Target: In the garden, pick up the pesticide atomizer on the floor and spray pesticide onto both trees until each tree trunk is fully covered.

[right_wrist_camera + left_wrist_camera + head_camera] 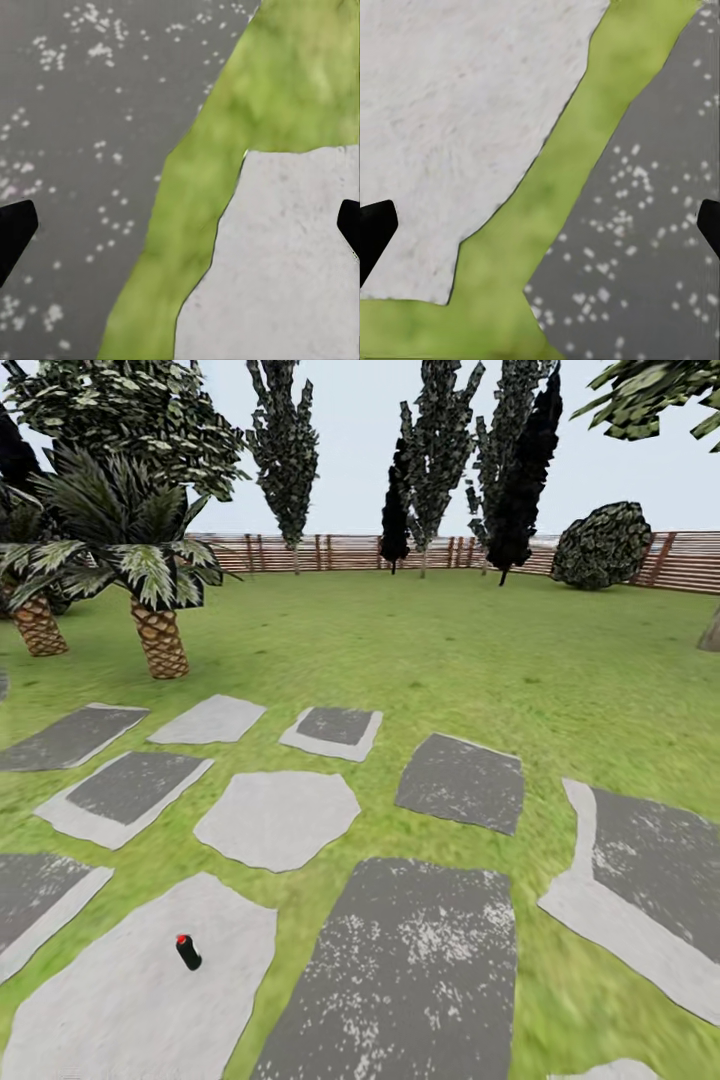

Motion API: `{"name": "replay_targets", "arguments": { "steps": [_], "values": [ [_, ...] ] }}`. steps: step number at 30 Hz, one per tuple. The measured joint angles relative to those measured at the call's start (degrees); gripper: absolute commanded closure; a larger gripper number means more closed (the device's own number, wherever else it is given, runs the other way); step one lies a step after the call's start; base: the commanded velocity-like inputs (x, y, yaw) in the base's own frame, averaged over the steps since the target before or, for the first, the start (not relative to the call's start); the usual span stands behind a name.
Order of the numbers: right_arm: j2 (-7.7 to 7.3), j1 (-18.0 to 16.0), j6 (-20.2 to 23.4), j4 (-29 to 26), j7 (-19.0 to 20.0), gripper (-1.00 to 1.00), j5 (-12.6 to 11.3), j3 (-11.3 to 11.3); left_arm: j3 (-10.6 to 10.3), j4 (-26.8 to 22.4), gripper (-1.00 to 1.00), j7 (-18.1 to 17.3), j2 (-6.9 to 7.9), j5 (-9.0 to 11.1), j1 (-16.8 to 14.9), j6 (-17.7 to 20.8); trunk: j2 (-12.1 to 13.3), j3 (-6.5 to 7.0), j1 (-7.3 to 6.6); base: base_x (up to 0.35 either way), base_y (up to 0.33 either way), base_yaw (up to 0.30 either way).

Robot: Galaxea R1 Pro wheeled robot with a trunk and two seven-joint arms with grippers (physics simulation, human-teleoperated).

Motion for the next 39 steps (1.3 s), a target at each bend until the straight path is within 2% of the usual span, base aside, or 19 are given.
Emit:
{"name": "replay_targets", "arguments": {
  "steps": [39],
  "values": [
    [-0.02,-0.01,0.0,0.0,0.0,-1.0,0.0,0.0,-0.01,0.01,-1.0,0.0,0.0,0.0,0.0,-1.12,0.0,0.0,0.0,0.007,0.0,0.275]
  ]
}}
